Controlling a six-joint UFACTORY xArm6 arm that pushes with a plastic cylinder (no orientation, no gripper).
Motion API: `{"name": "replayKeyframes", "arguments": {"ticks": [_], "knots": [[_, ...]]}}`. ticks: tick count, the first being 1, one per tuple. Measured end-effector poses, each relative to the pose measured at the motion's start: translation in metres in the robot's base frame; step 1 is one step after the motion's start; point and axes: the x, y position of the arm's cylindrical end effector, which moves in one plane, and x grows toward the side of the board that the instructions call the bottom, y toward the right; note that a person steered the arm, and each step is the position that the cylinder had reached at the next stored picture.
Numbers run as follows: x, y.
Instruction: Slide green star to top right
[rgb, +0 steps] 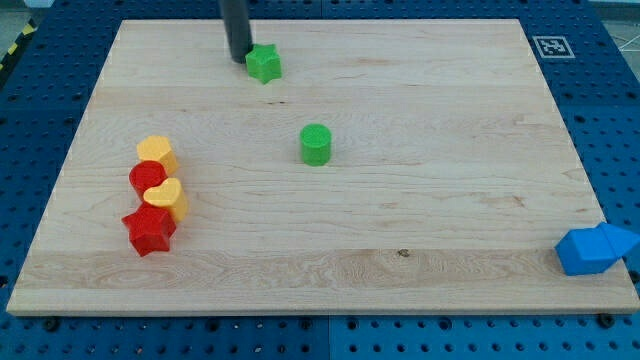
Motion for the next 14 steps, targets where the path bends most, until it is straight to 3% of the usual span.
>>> {"name": "replayKeyframes", "arguments": {"ticks": [1,3,6,8,9,10,14], "knots": [[0.007,0.032],[0.019,-0.022],[0.037,0.076],[0.072,0.055],[0.084,0.089],[0.084,0.112],[0.069,0.107]]}}
